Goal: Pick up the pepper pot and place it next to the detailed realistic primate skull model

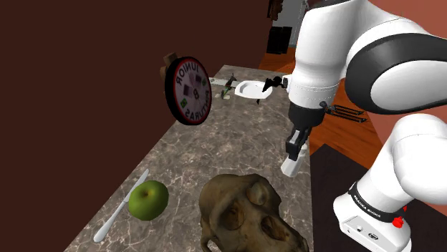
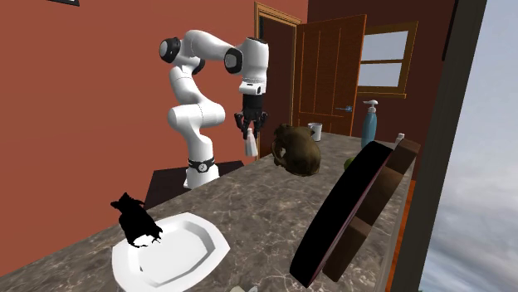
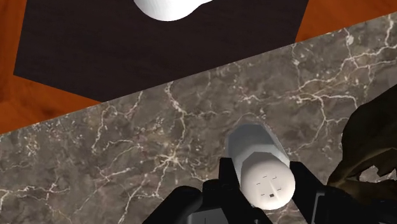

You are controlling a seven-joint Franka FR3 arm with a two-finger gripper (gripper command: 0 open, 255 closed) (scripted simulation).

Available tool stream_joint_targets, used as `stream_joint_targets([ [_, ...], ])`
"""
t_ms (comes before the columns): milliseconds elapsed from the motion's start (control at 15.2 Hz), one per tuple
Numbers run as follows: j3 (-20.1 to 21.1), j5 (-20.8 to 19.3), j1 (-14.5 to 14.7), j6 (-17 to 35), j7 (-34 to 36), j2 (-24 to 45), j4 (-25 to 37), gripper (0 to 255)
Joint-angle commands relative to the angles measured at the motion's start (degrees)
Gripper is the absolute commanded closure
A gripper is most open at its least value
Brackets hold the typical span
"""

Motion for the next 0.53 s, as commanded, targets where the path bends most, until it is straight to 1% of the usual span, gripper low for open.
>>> stream_joint_targets([
  [0,0.51,0.45,0.14,1.95,0.01,0.48,-1.44,255],
  [462,2.11,1.92,0.6,8.22,-0.06,2.42,-5.8,255],
])
